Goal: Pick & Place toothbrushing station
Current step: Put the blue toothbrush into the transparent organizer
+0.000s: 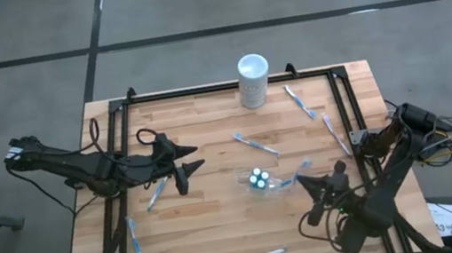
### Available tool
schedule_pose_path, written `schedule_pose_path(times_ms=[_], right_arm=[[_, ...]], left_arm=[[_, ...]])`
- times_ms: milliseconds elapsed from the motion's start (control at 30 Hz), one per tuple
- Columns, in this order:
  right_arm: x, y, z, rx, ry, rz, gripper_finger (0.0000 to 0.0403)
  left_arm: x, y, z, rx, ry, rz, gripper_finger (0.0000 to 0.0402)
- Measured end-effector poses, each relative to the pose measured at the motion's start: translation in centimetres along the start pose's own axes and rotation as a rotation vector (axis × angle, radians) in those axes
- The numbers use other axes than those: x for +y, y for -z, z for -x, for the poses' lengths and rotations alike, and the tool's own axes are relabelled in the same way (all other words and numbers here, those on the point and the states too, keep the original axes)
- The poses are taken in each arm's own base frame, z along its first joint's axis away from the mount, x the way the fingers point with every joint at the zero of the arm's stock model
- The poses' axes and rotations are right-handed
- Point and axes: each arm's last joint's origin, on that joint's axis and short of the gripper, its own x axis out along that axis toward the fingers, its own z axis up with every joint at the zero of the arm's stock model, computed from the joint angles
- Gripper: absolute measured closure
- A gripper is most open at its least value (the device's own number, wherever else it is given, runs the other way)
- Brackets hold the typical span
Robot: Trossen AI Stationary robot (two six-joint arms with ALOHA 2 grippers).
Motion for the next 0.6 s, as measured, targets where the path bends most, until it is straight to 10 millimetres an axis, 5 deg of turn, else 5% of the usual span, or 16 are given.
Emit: schedule_pose_path(times_ms=[600], right_arm=[[1.9,4.9,-2.6,-0.054,0.032,0.157,0.0395]], left_arm=[[0.0,0.0,0.0,0.000,0.000,0.000,0.0172]])
